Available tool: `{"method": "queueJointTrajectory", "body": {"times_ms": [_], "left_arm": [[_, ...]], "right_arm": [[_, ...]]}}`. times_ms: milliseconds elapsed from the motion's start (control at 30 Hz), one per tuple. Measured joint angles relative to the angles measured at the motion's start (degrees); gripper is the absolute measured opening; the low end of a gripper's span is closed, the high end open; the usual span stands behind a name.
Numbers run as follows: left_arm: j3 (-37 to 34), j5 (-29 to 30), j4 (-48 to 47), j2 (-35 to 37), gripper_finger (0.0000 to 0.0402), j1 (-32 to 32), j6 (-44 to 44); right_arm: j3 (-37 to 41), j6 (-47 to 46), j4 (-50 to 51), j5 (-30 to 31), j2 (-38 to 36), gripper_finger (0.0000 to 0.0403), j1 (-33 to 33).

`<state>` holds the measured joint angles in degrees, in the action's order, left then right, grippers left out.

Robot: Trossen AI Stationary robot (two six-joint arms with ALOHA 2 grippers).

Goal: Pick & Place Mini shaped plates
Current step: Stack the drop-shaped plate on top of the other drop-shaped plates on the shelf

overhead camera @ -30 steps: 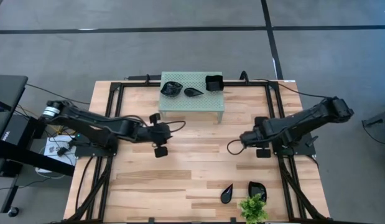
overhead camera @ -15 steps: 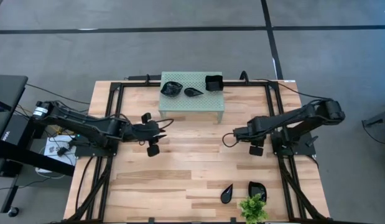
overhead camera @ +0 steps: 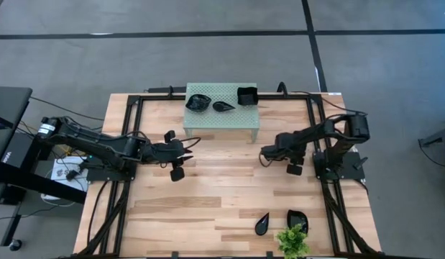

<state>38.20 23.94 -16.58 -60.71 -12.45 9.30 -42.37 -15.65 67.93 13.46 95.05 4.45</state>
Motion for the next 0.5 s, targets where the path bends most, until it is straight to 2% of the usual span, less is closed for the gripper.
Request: {"method": "queueJointTrajectory", "body": {"times_ms": [167, 300, 500], "left_arm": [[-0.02, 0.00, 0.05, 0.00, 0.0086, 0.00, 0.00], [-0.02, -0.02, 0.13, 0.00, 0.0086, 0.00, 0.00], [-0.02, -0.02, 0.15, 0.00, 0.0086, 0.00, 0.00]], "right_arm": [[-3.63, 3.38, 0.42, 1.52, -2.18, 0.0127, -0.04], [-2.72, 5.59, -0.28, -1.91, -3.34, 0.0127, 1.82], [-2.66, 6.59, -1.11, -3.57, 0.20, 0.0127, 4.57]]}}
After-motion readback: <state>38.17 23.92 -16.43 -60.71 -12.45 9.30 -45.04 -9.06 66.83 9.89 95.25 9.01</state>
